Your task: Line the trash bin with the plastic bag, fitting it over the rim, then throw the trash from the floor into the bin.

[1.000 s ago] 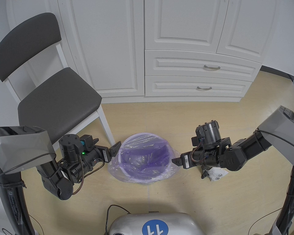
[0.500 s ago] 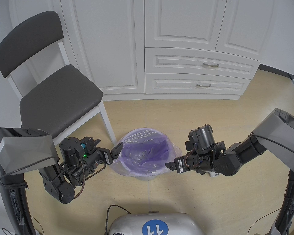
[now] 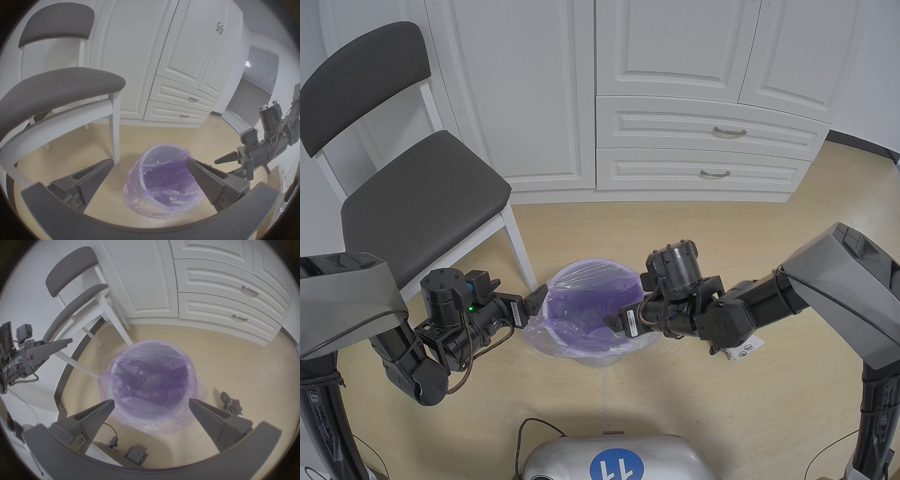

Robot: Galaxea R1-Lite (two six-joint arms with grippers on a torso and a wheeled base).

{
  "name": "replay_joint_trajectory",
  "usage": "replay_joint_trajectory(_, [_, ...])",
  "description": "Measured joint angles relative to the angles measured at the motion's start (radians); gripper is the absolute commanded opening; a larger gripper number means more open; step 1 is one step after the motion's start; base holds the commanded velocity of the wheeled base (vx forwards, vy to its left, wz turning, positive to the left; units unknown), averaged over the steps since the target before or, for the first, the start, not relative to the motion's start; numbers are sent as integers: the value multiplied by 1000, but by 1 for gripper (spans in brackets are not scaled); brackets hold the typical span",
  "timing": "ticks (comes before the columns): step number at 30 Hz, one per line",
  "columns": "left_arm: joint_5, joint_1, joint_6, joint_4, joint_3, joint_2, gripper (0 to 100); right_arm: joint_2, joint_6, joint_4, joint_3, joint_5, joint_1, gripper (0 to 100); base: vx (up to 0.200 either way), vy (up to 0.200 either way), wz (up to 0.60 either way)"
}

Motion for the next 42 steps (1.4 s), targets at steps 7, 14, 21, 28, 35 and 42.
replay_joint_trajectory(7, [38,18,1,53,-24,-60,100,103,-1,283,-331,-1,33,100,0,0,0])
replay_joint_trajectory(14, [53,39,3,89,-27,-132,100,286,54,494,-620,1,62,100,0,0,0])
replay_joint_trajectory(21, [58,63,3,102,-25,-192,100,392,177,549,-687,56,59,100,0,0,0])
replay_joint_trajectory(28, [59,79,4,102,-26,-211,100,366,211,689,-694,90,62,100,0,0,0])
replay_joint_trajectory(35, [59,85,5,102,-25,-222,100,296,212,718,-618,112,101,100,0,0,0])
replay_joint_trajectory(42, [57,90,5,102,-19,-234,100,225,206,717,-457,144,156,100,0,0,0])
